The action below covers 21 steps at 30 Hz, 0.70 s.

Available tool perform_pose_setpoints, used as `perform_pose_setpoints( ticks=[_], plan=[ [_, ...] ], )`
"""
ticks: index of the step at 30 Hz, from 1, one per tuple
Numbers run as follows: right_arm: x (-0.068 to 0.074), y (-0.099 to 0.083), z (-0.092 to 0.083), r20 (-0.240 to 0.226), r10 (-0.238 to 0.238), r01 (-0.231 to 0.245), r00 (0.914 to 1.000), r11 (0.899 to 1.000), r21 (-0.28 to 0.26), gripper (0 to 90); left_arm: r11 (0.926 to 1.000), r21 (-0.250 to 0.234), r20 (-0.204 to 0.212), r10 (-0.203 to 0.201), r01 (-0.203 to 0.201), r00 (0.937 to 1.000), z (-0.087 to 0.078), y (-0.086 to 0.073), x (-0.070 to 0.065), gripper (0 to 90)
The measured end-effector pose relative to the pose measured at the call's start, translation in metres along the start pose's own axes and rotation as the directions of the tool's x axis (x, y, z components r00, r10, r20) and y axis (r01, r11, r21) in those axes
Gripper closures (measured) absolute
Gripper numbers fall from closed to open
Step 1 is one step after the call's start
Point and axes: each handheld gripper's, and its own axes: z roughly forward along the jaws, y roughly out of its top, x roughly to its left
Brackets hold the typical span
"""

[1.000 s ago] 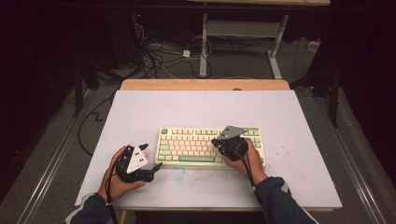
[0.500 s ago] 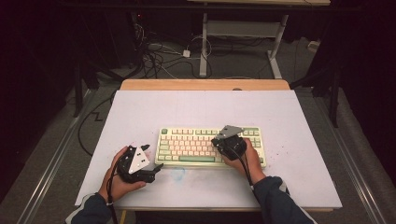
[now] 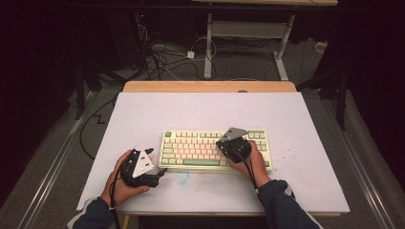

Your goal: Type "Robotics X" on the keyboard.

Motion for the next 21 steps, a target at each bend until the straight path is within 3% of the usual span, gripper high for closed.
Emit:
perform_pose_setpoints(
  ticks=[5,21],
  plan=[
    [-0.001,-0.001,0.000,-0.001,0.000,0.000,1.0000,1.000,0.010,90.0,0.9999,0.013,-0.005,0.010,-0.010,0.9999,0.001,-0.002,0.000,17.9],
    [-0.010,-0.001,-0.032,-0.008,0.035,-0.035,0.9994,0.989,-0.145,85.1,0.9997,0.020,-0.007,0.012,-0.012,0.9999,0.003,-0.003,-0.002,17.9]
  ],
)
